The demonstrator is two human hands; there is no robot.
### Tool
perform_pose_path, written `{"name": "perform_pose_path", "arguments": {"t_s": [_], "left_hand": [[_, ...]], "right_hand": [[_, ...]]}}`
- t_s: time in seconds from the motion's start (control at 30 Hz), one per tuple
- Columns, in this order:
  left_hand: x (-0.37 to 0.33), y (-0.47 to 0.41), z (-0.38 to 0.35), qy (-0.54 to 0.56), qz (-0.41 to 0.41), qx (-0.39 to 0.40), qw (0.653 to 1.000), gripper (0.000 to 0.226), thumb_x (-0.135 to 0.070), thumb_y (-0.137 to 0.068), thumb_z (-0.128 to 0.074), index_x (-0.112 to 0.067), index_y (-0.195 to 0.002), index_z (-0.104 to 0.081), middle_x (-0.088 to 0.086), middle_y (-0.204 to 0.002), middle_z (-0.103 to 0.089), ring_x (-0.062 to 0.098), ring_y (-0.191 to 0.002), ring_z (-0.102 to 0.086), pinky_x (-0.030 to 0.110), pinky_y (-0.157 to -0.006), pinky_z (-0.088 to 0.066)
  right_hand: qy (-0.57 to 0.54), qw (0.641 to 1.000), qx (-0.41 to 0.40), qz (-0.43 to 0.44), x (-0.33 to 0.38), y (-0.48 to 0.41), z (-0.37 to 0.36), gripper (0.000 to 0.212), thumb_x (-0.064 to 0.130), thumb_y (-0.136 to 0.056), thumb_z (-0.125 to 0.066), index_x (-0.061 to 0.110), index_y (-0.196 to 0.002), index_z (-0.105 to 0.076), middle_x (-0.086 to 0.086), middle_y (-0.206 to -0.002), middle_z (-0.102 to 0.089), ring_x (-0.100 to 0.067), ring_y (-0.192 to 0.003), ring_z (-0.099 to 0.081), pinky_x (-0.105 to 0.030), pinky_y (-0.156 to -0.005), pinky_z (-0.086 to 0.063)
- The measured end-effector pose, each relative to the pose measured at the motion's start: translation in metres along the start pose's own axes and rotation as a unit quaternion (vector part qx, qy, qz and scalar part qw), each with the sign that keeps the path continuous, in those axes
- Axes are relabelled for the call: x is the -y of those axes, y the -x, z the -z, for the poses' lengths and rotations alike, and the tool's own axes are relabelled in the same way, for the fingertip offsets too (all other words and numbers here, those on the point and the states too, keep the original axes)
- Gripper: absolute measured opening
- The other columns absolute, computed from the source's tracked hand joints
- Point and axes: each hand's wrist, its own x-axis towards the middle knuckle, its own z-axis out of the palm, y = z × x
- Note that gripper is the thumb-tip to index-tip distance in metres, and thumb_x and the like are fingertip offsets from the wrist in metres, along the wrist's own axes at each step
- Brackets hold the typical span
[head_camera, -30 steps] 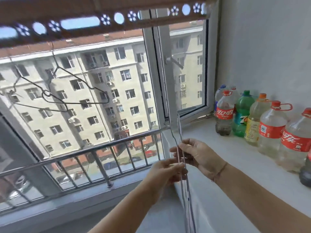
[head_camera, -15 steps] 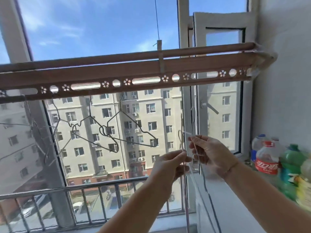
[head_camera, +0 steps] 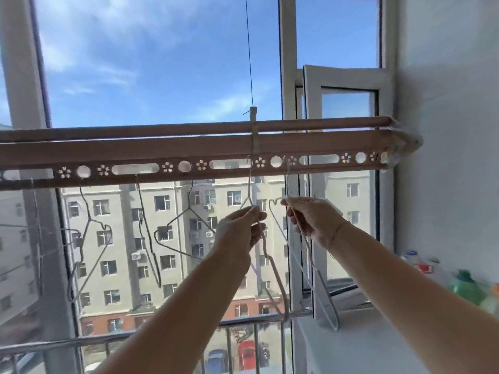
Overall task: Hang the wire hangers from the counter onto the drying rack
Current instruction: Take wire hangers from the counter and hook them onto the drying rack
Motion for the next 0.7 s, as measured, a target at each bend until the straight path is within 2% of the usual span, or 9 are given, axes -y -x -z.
{"name": "perform_pose_path", "arguments": {"t_s": [0.07,0.13,0.23,0.3,0.4,0.47,0.57,0.7], "left_hand": [[-0.003,-0.01,0.003,-0.015,-0.007,-0.009,1.0,0.009,-0.009,-0.09,-0.058,-0.01,-0.084,-0.065,0.002,-0.073,-0.065,0.007,-0.051,-0.056,0.022,-0.063,-0.047],[-0.004,-0.02,0.007,-0.029,-0.011,-0.024,0.999,0.008,-0.009,-0.091,-0.057,-0.009,-0.089,-0.065,0.003,-0.074,-0.065,0.011,-0.061,-0.055,0.023,-0.064,-0.046],[-0.001,-0.033,0.013,-0.042,-0.011,-0.037,0.998,0.008,-0.008,-0.09,-0.058,-0.01,-0.092,-0.066,0.004,-0.076,-0.066,0.013,-0.063,-0.055,0.024,-0.064,-0.047],[0.002,-0.04,0.016,-0.049,-0.004,-0.042,0.998,0.008,-0.008,-0.09,-0.059,-0.01,-0.09,-0.066,0.004,-0.076,-0.066,0.013,-0.064,-0.055,0.024,-0.065,-0.047],[0.008,-0.047,0.018,-0.046,0.01,-0.053,0.997,0.007,-0.008,-0.09,-0.058,-0.007,-0.091,-0.065,0.005,-0.075,-0.066,0.012,-0.061,-0.055,0.024,-0.062,-0.045],[0.013,-0.05,0.019,-0.048,0.018,-0.053,0.997,0.008,-0.009,-0.091,-0.058,-0.005,-0.093,-0.065,0.005,-0.075,-0.065,0.013,-0.062,-0.054,0.024,-0.063,-0.046],[0.02,-0.049,0.02,-0.051,0.018,-0.05,0.997,0.012,-0.011,-0.091,-0.058,-0.005,-0.099,-0.065,0.004,-0.077,-0.065,0.014,-0.064,-0.054,0.024,-0.064,-0.045],[0.023,-0.049,0.027,-0.051,0.021,-0.048,0.997,0.016,-0.013,-0.091,-0.058,-0.007,-0.104,-0.065,0.004,-0.078,-0.067,0.012,-0.064,-0.055,0.023,-0.063,-0.046]], "right_hand": [[0.007,1.0,-0.004,-0.007,0.0,-0.007,-0.002,0.018,0.018,-0.093,-0.053,0.01,-0.081,-0.064,-0.001,-0.066,-0.053,-0.01,-0.058,-0.048,-0.02,-0.051,-0.039],[0.01,1.0,-0.002,-0.009,-0.001,-0.015,-0.004,0.019,0.018,-0.094,-0.052,0.01,-0.081,-0.064,-0.002,-0.068,-0.053,-0.011,-0.061,-0.047,-0.021,-0.054,-0.039],[0.008,1.0,-0.005,-0.014,-0.002,-0.027,-0.005,0.019,0.017,-0.094,-0.05,0.01,-0.082,-0.063,-0.003,-0.07,-0.053,-0.011,-0.062,-0.047,-0.022,-0.056,-0.038],[0.011,1.0,-0.008,-0.018,-0.002,-0.036,-0.006,0.02,0.018,-0.095,-0.049,0.009,-0.084,-0.064,-0.003,-0.07,-0.052,-0.01,-0.062,-0.047,-0.021,-0.054,-0.038],[-0.001,0.999,-0.003,-0.04,-0.007,-0.046,-0.006,0.021,0.018,-0.095,-0.049,0.003,-0.095,-0.064,-0.003,-0.068,-0.051,-0.01,-0.059,-0.045,-0.016,-0.042,-0.039],[-0.01,0.998,0.004,-0.057,-0.016,-0.051,-0.005,0.02,0.017,-0.095,-0.049,0.003,-0.091,-0.064,-0.003,-0.068,-0.051,-0.01,-0.058,-0.043,-0.014,-0.038,-0.038],[-0.017,0.997,0.002,-0.073,-0.028,-0.055,-0.003,0.021,0.019,-0.094,-0.051,0.005,-0.085,-0.063,-0.003,-0.068,-0.051,-0.01,-0.058,-0.043,-0.015,-0.036,-0.038],[-0.018,0.997,0.008,-0.068,-0.032,-0.055,-0.001,0.021,0.021,-0.094,-0.052,0.007,-0.087,-0.064,-0.003,-0.069,-0.052,-0.01,-0.059,-0.045,-0.017,-0.04,-0.04]]}}
